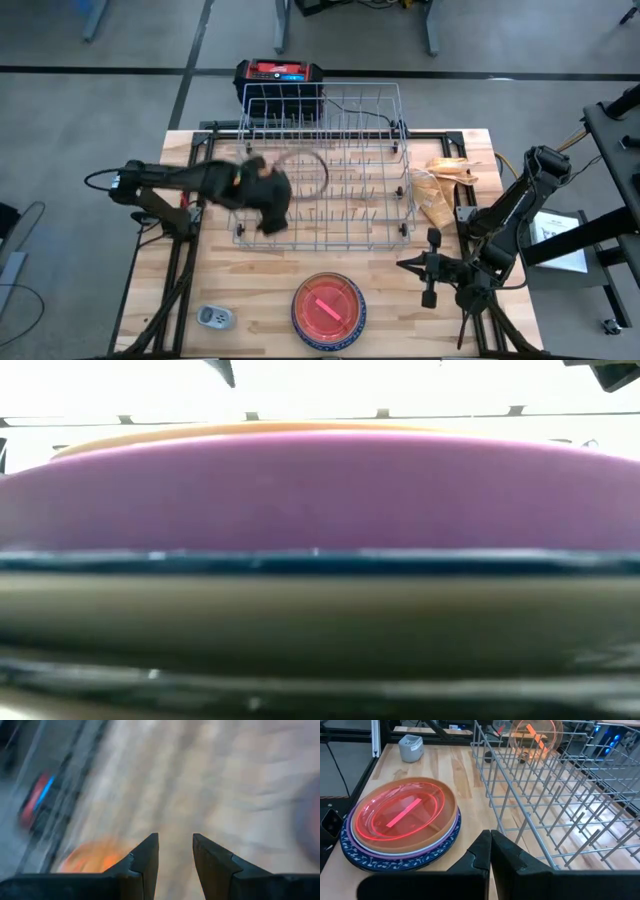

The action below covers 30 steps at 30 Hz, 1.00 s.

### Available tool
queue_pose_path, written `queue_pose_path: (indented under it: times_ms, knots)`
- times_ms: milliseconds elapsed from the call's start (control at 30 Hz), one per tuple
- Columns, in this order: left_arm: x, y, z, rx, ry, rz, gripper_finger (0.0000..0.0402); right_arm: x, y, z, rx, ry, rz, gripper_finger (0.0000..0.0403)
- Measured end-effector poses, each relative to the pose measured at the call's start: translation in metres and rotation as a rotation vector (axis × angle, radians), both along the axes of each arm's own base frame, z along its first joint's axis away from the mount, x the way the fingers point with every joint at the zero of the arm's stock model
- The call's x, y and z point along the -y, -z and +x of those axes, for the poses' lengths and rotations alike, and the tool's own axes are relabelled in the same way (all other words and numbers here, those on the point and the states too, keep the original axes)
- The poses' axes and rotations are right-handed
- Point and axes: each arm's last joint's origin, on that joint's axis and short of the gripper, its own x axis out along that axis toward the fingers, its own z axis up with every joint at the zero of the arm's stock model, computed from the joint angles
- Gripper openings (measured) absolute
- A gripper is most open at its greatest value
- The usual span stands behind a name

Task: Sort dishes
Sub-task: Put the pink plate into the dish rack

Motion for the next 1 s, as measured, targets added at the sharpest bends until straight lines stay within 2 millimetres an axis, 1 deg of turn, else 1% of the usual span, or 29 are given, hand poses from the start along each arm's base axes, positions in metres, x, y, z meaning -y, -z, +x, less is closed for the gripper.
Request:
queue_pose_path:
  times_ms: [100,167,267,367,433,600,700,767,900,1000]
  knots:
    - [0.042,-0.005,0.000,0.069,0.251,0.028,0.0110,-0.001,0.001,0.000,-0.016,-0.017,0.010,0.0000]
    - [0.067,-0.006,-0.002,0.105,0.373,0.045,0.0110,-0.001,0.001,0.000,-0.018,-0.019,0.013,0.0000]
    - [0.096,-0.001,-0.003,0.139,0.437,0.093,0.0110,-0.001,0.001,0.000,-0.026,-0.030,0.020,0.0000]
    - [0.115,0.009,0.001,0.155,0.421,0.145,0.0110,-0.001,0.001,0.000,-0.026,-0.030,0.021,0.0000]
    - [0.124,0.020,0.009,0.137,0.418,0.150,0.0110,-0.001,0.001,0.000,-0.027,-0.031,0.021,0.0000]
    - [0.139,0.059,0.032,0.024,0.416,0.174,0.0110,-0.001,0.001,0.000,-0.028,-0.032,0.025,0.0000]
    - [0.145,0.083,0.042,-0.066,0.422,0.176,0.0110,-0.001,0.001,0.000,-0.028,-0.033,0.028,0.0000]
    - [0.148,0.096,0.048,-0.107,0.425,0.149,0.0110,-0.001,0.001,0.000,-0.028,-0.033,0.028,0.0000]
    - [0.153,0.108,0.058,-0.106,0.436,0.044,0.0104,-0.002,0.001,0.000,-0.027,-0.033,0.029,0.0000]
    - [0.156,0.112,0.063,-0.092,0.445,0.025,0.0091,-0.002,0.001,0.000,-0.026,-0.034,0.031,0.0000]
